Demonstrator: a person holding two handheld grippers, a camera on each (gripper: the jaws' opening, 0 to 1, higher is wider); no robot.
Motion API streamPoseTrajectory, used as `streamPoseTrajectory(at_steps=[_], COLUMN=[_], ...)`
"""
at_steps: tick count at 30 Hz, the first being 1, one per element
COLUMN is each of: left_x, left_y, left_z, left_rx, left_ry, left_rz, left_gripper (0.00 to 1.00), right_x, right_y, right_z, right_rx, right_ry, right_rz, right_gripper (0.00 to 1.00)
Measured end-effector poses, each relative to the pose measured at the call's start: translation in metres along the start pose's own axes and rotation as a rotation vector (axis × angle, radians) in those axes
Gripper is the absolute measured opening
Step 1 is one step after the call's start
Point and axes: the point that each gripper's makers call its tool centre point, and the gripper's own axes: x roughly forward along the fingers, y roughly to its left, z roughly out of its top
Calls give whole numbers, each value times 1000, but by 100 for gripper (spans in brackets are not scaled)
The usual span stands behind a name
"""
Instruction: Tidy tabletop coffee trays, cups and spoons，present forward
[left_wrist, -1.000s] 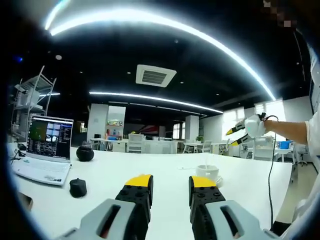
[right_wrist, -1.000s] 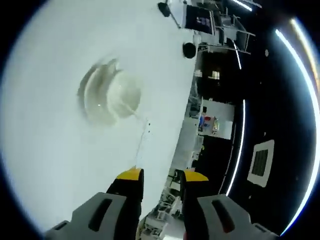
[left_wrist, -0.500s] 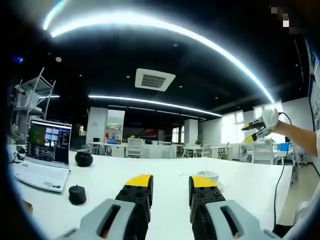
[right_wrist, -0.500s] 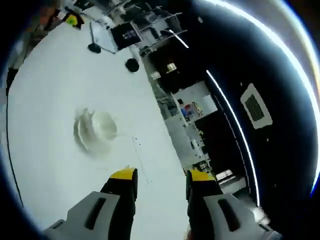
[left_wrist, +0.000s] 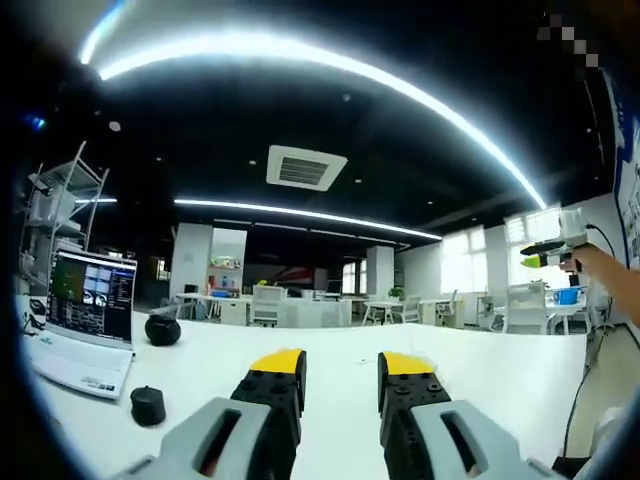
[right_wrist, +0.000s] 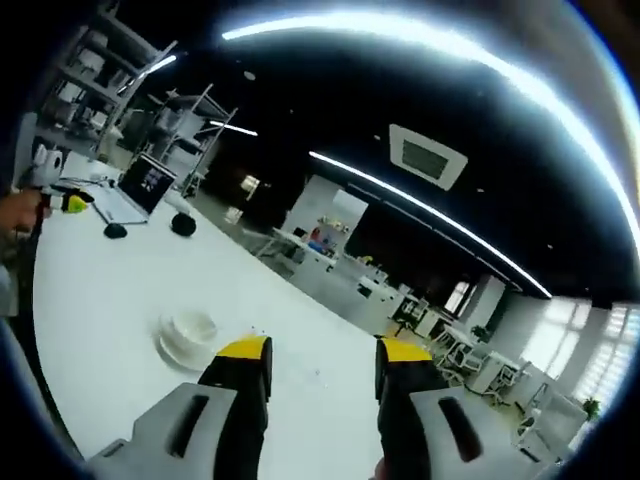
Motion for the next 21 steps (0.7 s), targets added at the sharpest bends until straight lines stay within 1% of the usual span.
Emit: streamPoseTrajectory(at_steps=[2, 4, 5, 7, 9, 11, 14, 16, 17, 19, 20, 21], left_x=[0, 1, 1, 2, 3, 3, 4, 5, 5, 4, 4, 4], left_y=[0, 0, 0, 1, 2, 1, -1, -2, -3, -4, -3, -3], left_z=[2, 3, 3, 3, 2, 1, 0, 0, -1, -2, -4, -6], left_rx=[-2, -1, -1, 3, -2, -5, -9, -10, -9, -5, -8, -7], left_ry=[-7, -14, -15, -18, -19, -18, -21, -20, -19, -19, -17, -15], left_rz=[6, 11, 14, 24, 32, 36, 40, 43, 44, 49, 54, 59], left_gripper=[30, 30, 30, 30, 30, 30, 30, 30, 30, 30, 30, 30], right_x=[-9, -18, -22, -28, -31, -34, -33, -30, -29, -26, -24, -22], right_y=[-6, -9, -10, -11, -12, -11, -8, -4, -2, 4, 7, 10], right_z=[-5, -7, -11, -19, -28, -41, -58, -72, -76, -94, -107, -116], right_rx=[42, 97, 118, 132, 170, 219, 264, 319, 323, 357, 375, 390], right_ry=[-1, -22, -26, -34, -41, -52, -70, -71, -71, -54, -43, -30], right_rz=[-22, -36, -42, -59, -74, -90, -95, -102, -101, -97, -107, -106], right_gripper=[43, 43, 44, 44, 44, 45, 45, 45, 45, 47, 48, 48])
